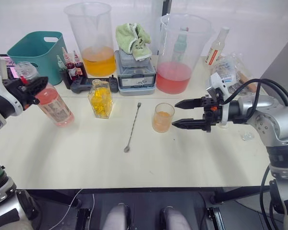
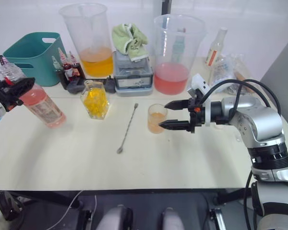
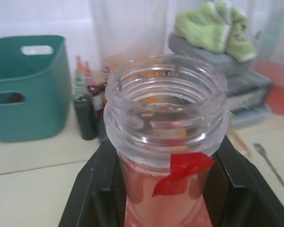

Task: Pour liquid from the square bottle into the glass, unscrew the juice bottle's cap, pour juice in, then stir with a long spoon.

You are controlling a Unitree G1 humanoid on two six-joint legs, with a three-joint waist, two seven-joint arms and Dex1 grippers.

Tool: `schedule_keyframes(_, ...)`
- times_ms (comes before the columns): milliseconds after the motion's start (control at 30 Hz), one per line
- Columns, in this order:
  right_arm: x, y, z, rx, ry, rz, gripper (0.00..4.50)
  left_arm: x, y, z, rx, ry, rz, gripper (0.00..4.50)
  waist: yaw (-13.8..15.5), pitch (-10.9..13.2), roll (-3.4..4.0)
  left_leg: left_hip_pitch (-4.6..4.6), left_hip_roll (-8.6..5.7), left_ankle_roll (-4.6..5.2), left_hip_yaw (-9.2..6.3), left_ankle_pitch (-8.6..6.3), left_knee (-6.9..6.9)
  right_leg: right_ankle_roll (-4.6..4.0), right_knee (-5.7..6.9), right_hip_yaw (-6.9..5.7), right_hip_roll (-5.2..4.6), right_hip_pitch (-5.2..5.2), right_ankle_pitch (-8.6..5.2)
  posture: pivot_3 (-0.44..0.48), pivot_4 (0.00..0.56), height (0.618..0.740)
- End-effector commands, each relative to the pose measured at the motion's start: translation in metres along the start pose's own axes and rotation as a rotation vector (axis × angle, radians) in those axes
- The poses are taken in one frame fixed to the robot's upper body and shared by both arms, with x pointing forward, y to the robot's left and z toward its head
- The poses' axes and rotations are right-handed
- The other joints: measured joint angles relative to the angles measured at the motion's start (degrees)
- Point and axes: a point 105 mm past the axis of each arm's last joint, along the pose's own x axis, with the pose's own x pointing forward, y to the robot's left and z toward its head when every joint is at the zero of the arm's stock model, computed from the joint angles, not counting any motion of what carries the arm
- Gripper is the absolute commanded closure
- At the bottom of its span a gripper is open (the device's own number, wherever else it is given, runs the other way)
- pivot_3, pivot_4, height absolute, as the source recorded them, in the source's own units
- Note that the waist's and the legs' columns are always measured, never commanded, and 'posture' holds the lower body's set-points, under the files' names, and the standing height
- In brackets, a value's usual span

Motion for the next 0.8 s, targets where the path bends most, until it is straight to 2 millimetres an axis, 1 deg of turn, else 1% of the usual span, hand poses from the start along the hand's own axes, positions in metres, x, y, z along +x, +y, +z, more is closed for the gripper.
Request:
schedule_keyframes(33, -0.01, 0.002, 0.013, -0.048, -0.028, -0.034, 0.04, 0.013, 0.013, 0.023, 0.107, -0.092, 0.067, 2.94, 0.1, 0.0, 0.0, 0.0, 0.0, 0.0, 0.0, 0.0, -0.02, -0.01, -0.01, -0.01, 0.0, 0.0, 0.0, 0.0, 0.15, 0.74)
schedule_keyframes(167, -0.015, 0.004, 0.012, -0.041, -0.03, -0.063, 0.04, 0.036, 0.021, 0.027, 0.084, -0.109, 0.094, 2.94, 0.1, 0.0, -0.11, -0.02, 0.02, -0.03, 0.0, 0.02, -0.02, -0.05, 0.0, -0.03, 0.03, -0.03, 0.03, 0.0, 0.15, 0.74)
schedule_keyframes(267, -0.019, 0.005, 0.012, -0.04, -0.03, -0.096, 0.04, 0.055, 0.029, 0.017, 0.117, -0.053, 0.127, 2.94, -0.1, 0.0, -0.13, -0.03, 0.01, -0.01, 0.03, 0.01, -0.03, -0.04, 0.0, -0.03, 0.03, -0.05, 0.03, 0.0, 0.15, 0.74)
schedule_keyframes(333, -0.021, 0.006, 0.012, -0.035, -0.033, -0.111, 0.04, 0.063, 0.034, 0.015, 0.112, -0.046, 0.149, 2.94, -0.2, 0.0, -0.13, -0.03, 0.01, -0.01, 0.05, 0.01, -0.06, -0.04, 0.01, -0.02, 0.04, -0.07, 0.03, 0.0, 0.15, 0.74)
schedule_keyframes(500, -0.026, 0.011, 0.009, -0.018, -0.028, -0.14, 0.04, 0.083, 0.033, 0.008, 0.087, -0.034, 0.145, 2.94, -0.2, 0.0, -0.13, -0.06, 0.03, 0.0, 0.07, 0.0, -0.08, -0.04, 0.03, -0.03, 0.07, -0.1, 0.03, 0.0, 0.15, 0.74)
schedule_keyframes(600, -0.029, 0.012, 0.009, -0.011, -0.029, -0.156, 0.04, 0.091, 0.033, 0.002, 0.08, -0.02, 0.151, 2.94, -0.2, 0.0, -0.14, -0.12, 0.03, 0.0, 0.07, 0.0, -0.05, -0.04, 0.01, -0.04, 0.08, -0.11, 0.03, 0.0, 0.15, 0.74)
schedule_keyframes(800, -0.033, 0.013, 0.009, -0.004, -0.025, -0.175, 0.04, 0.095, 0.032, -0.01, 0.098, -0.005, 0.138, 2.94, -0.2, 0.0, -0.14, -0.15, 0.03, 0.01, 0.07, 0.0, -0.06, -0.04, 0.02, -0.05, 0.08, -0.12, 0.03, 0.0, 0.15, 0.74)
